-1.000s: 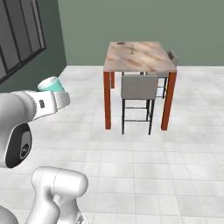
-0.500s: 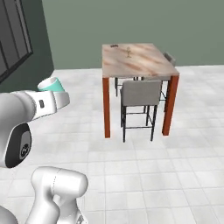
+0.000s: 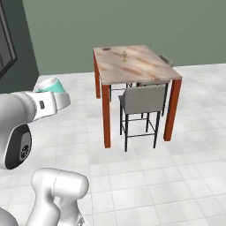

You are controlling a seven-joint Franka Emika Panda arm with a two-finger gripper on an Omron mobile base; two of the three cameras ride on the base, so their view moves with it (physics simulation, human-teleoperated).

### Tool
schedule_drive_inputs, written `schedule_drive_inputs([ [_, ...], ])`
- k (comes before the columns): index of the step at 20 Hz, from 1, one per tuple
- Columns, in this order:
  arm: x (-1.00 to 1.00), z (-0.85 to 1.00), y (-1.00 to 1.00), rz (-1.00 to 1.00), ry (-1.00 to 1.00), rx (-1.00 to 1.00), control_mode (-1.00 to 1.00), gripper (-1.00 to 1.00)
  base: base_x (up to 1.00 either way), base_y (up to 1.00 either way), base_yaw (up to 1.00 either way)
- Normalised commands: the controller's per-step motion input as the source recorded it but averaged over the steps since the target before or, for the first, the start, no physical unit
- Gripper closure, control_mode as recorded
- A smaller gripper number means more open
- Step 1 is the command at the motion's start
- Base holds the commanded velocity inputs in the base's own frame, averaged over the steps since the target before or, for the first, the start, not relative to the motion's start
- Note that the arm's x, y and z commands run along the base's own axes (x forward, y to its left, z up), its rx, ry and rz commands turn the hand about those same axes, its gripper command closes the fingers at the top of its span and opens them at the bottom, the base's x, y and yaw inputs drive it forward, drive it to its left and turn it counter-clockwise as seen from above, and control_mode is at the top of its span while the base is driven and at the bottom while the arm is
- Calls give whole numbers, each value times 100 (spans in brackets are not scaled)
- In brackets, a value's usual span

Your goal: Open the cabinet directly in front. Then move the liquor and the mug to the dining counter with the candle on it.

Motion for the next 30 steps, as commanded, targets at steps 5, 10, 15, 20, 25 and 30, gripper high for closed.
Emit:
schedule_drive_inputs([
  [5,0,0,0,0,0,0,100,100,46,68,-26],
  [10,0,0,0,0,0,0,100,100,47,66,-25],
  [15,0,0,0,0,0,0,100,100,45,69,-26],
  [20,0,0,0,0,0,0,100,100,39,67,-27],
  [25,0,0,0,0,0,0,100,100,31,65,-27],
  [30,0,0,0,0,0,0,100,100,23,68,-29],
])
